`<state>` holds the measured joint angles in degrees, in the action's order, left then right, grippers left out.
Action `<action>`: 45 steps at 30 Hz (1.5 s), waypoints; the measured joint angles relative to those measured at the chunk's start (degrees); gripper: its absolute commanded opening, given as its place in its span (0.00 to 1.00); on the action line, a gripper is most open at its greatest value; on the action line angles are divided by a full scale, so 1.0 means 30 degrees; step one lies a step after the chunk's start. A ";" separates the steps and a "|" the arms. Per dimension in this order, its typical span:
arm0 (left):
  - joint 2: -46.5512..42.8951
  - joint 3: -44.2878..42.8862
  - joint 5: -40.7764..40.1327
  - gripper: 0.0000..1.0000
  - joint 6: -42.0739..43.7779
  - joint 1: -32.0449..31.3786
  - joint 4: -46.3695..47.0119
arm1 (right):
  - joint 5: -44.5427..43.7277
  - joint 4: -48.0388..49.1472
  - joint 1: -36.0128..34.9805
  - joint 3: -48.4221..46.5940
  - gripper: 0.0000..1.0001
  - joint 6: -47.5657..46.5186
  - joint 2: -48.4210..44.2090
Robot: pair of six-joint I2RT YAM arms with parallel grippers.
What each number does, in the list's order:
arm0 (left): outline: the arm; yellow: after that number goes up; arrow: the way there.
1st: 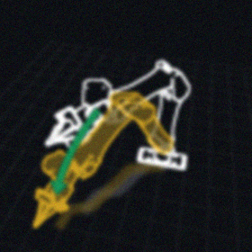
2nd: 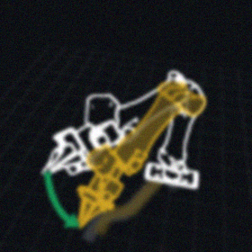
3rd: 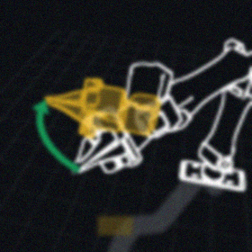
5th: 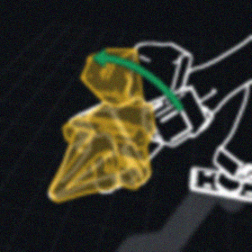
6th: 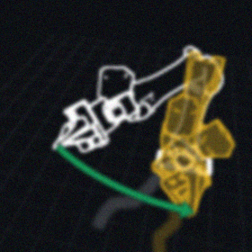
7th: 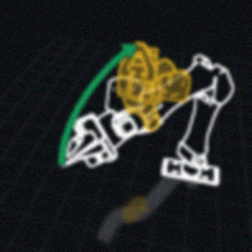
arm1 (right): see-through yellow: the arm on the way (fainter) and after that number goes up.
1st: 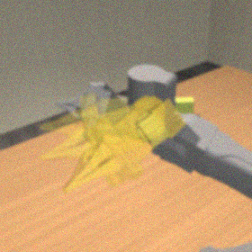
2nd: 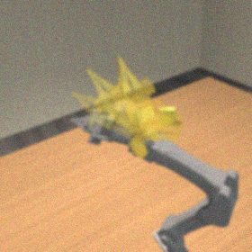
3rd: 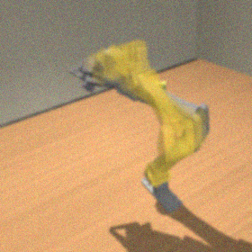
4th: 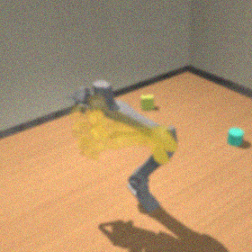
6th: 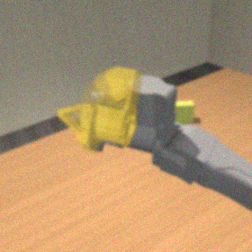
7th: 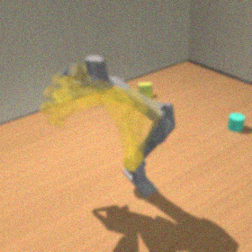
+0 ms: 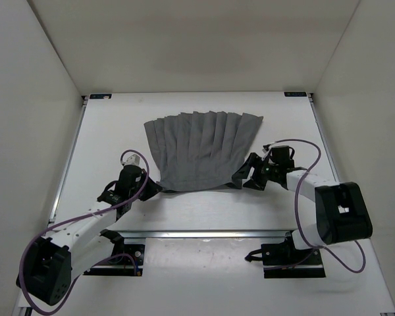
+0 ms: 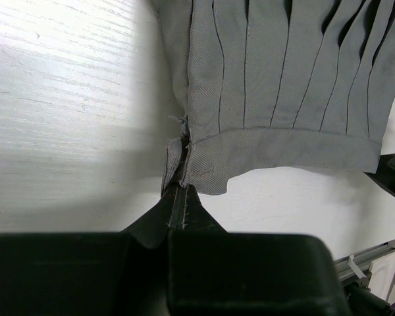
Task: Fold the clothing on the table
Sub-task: Fold the skirt
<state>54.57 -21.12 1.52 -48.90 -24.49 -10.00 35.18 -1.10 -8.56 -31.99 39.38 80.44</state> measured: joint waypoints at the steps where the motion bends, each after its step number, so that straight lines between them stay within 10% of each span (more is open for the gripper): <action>1: 0.0015 0.0000 0.0000 0.00 0.0000 0.0007 0.0000 | -0.0109 -0.0189 0.0000 -0.0240 0.68 -0.0095 0.0321; 6: 0.0066 0.0000 0.0000 0.00 0.0000 0.0000 -0.0007 | -0.0743 -0.1282 -0.0138 -0.1275 0.62 -0.0612 0.1632; 13: 0.0058 0.0000 0.0036 0.00 0.0007 0.0022 -0.0007 | -0.2441 -0.3155 -0.0809 -0.2113 0.00 -0.1996 0.2339; 19: 0.0211 -0.0015 0.0539 0.00 0.0291 0.0051 -0.0015 | -0.2754 -0.4911 -0.0117 -0.2047 0.01 -0.2820 0.1501; 21: 0.0627 -0.0058 0.0940 0.00 0.0576 0.0219 -0.0029 | -0.2397 -0.5370 0.0277 -0.2055 0.31 -0.3235 0.1020; 26: 0.1792 -0.0240 0.0386 0.00 0.1384 0.1377 -0.0313 | -0.2535 -0.6346 0.1013 -0.2382 0.44 -0.4517 0.0729; 35: 0.2499 -0.0539 0.0117 0.00 0.1923 0.1807 -0.0423 | -0.2608 -0.6492 0.0066 -0.2616 0.50 -0.5187 0.0729; 42: 0.2499 -0.0321 0.0124 0.00 0.1887 0.1749 -0.0226 | -0.1647 -0.5064 -0.0969 -0.1566 0.44 -0.4189 0.0903; 44: 0.2499 -0.0299 0.0124 0.00 0.1872 0.1749 -0.0138 | -0.1362 -0.4422 -0.1188 -0.1355 0.30 -0.3978 0.1078; 45: 0.2499 -0.0255 0.0138 0.00 0.1872 0.1749 -0.0073 | -0.1260 -0.4138 -0.1297 -0.1253 0.05 -0.3847 0.1239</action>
<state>62.06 -21.89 1.93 -43.29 -19.25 -10.22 31.40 -13.52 -12.45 -35.75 27.83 84.16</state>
